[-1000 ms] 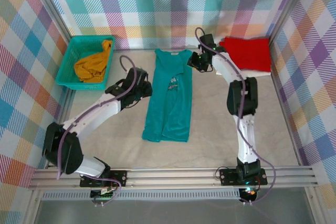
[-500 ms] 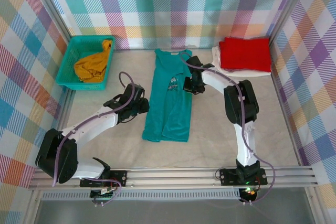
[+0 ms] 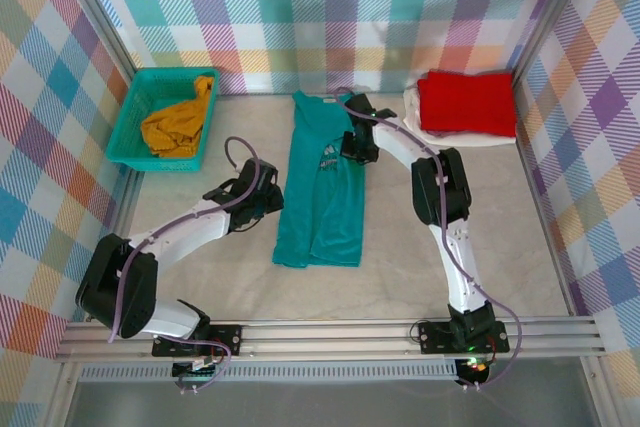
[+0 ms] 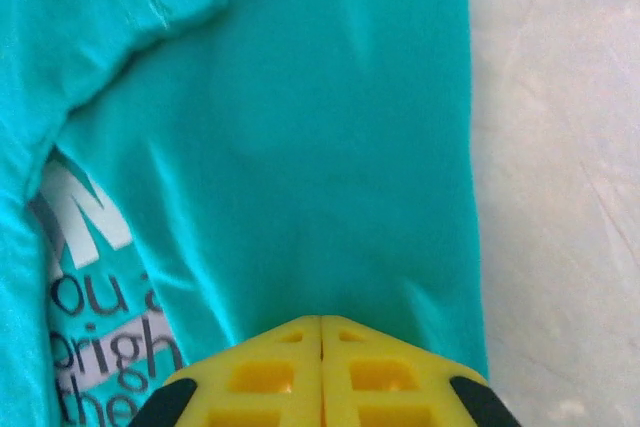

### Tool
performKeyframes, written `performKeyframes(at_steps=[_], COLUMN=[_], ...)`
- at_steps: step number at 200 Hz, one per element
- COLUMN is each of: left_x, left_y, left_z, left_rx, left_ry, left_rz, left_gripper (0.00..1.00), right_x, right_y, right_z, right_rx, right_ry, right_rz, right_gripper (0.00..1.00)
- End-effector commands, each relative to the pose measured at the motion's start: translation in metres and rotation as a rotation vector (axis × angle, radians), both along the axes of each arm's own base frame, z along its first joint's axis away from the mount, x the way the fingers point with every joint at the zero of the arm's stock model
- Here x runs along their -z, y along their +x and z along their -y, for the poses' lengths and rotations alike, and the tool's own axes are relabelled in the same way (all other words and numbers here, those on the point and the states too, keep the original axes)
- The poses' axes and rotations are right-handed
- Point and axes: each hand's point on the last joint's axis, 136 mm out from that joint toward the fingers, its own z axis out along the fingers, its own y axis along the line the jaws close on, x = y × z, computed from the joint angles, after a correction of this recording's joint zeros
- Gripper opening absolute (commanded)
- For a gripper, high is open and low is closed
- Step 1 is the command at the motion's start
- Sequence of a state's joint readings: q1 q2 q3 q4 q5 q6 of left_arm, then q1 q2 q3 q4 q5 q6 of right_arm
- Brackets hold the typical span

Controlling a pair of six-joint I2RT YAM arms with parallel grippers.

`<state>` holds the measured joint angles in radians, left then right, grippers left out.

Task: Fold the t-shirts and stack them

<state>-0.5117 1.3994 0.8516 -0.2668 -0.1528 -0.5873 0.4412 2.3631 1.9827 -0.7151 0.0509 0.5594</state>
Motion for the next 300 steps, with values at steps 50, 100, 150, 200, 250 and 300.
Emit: performKeyframes(at_steps=[50,100,150,200,250,300], left_x=[0.053,0.074,0.081,0.082,0.082,0.083], left_y=[-0.125,-0.139,-0.126,-0.114,-0.115,-0.118], left_z=[0.004,0.028,0.026,0.036,0.037,0.038], left_rx=[0.109,0.205,0.201,0.219,0.227,0.232], left_ry=[-0.13,-0.149,-0.095,-0.12,-0.113,-0.107], left_rz=[-0.408,-0.466,-0.422,-0.376,-0.365,-0.359], left_gripper=[0.45,0.48,0.48,0.41,0.13,0.0], right_x=[-0.078,-0.04,-0.037,-0.026,-0.014,-0.01], right_y=[-0.169,-0.25,-0.251,-0.262,-0.285,-0.307], right_z=[0.0,0.009,0.011,0.014,0.015,0.0], right_rx=[-0.173,-0.138,-0.149,-0.13,-0.132,-0.151], right_ry=[0.363,0.404,0.384,0.398,0.422,0.483], right_rz=[-0.026,-0.159,-0.147,-0.178,-0.255,-0.334], right_gripper=[0.4,0.41,0.41,0.41,0.41,0.43])
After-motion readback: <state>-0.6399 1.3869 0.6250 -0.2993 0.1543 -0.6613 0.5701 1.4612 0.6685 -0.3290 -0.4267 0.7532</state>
